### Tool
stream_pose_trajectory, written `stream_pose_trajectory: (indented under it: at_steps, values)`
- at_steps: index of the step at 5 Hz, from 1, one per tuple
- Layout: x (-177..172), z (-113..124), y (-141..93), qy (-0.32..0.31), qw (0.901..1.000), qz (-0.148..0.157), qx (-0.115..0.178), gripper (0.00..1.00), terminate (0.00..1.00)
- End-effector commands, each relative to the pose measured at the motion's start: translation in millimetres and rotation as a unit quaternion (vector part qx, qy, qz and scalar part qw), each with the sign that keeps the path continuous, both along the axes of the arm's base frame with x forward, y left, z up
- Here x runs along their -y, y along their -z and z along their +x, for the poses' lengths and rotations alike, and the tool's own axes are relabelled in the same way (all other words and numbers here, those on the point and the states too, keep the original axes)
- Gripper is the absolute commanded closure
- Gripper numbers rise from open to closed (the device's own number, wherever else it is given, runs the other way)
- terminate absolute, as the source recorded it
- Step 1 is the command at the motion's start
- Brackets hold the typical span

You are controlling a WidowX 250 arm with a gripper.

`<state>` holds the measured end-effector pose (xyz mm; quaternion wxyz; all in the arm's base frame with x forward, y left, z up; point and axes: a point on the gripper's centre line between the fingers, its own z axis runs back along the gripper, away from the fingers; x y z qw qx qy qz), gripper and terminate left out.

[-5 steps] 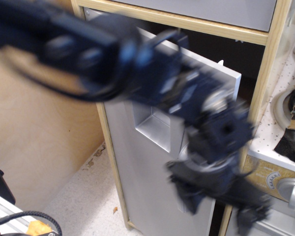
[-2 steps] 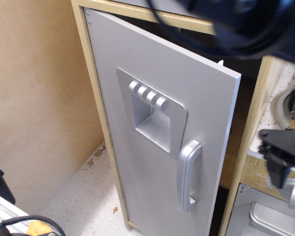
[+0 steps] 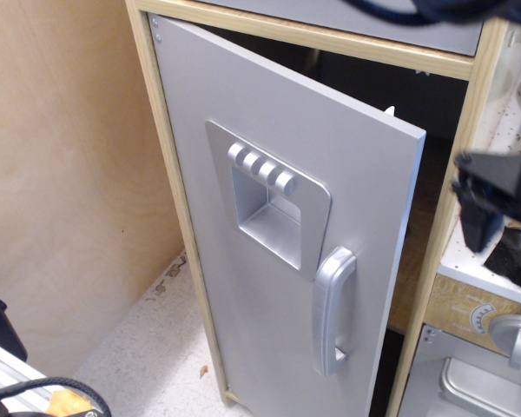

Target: Open fridge

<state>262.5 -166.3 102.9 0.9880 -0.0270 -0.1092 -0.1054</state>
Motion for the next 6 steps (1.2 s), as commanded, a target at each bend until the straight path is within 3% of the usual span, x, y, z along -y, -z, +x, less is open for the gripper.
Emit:
stream_pose_trajectory:
  at_steps: [1,2,5,6]
  values:
    - [-32.2,18.5,-19.8,0.026,0.9997,0.002,0.004,0.0,0.0]
    - [-46.0,10.7,-11.3,0.017,0.9998,0.002,0.007,0.0,0.0]
    - [-82.2,-26.8,-2.2,-0.052,0.9974,0.004,-0.05,0.0,0.0]
    - [-113.4,-38.6,1.4,-0.066,0.9961,0.005,-0.059,0.0,0.0]
